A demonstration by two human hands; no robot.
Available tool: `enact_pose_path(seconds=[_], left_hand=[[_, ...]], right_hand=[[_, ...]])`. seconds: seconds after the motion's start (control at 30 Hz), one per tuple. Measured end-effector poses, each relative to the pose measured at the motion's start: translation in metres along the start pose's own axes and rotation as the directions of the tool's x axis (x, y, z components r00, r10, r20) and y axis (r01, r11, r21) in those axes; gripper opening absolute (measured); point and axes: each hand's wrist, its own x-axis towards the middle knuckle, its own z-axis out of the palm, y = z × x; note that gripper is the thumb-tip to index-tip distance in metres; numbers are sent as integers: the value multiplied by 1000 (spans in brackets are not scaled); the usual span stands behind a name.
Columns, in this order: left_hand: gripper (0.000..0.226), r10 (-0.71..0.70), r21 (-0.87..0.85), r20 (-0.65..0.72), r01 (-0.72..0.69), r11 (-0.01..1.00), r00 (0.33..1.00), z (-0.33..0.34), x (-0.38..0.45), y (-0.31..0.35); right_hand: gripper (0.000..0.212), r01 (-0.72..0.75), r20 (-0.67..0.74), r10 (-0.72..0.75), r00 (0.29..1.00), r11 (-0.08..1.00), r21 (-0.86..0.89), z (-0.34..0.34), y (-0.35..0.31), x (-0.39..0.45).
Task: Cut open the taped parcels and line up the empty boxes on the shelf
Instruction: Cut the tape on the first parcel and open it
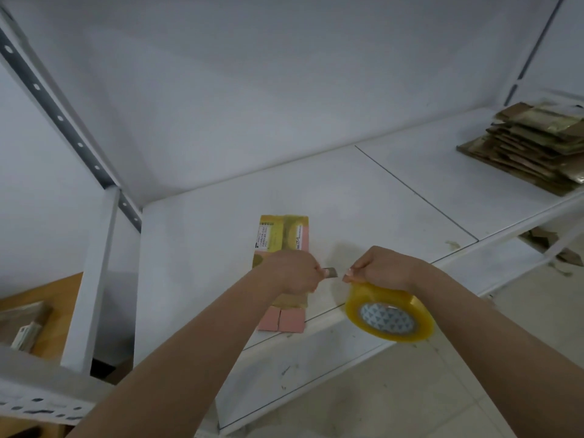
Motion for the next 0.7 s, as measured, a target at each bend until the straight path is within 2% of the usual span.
enact_pose_path(seconds=[0.07,0.13,0.17,0.2,0.27,0.33,0.5,0.6,0.7], left_hand=[[49,-56,128,-37,61,990,998,2,2,10],[47,-52,144,-64,61,988,997,2,0,13],[47,-36,71,-74,42,997,997,1,-2,10],[48,-34,-71,-78,28,997,996,1,-3,2],[46,-55,-410,-104,8,912,993,2,-8,-13],[41,-122,-520,-173,14,854,977,8,-9,-21],[23,-260,-422,-407,72,904,876,29,1,-17],[17,-325,-437,-416,127,890,850,32,6,-17],[18,-314,-383,-407,152,911,858,29,6,-14]], right_hand=[[26,5,-10,-5,1000,1000,-11,1,-1,-2],[26,-1,-20,1,1000,1000,14,1,0,-4],[25,-10,-24,11,1000,999,43,1,2,-3],[26,-22,-24,23,999,998,67,2,5,-3],[27,-43,-3,43,999,996,74,5,8,-2],[29,-51,0,51,999,995,83,10,8,0],[30,-51,20,49,999,988,144,12,8,1],[31,-124,36,120,992,983,134,7,16,-2],[31,-180,28,178,984,979,100,-3,30,-6]])
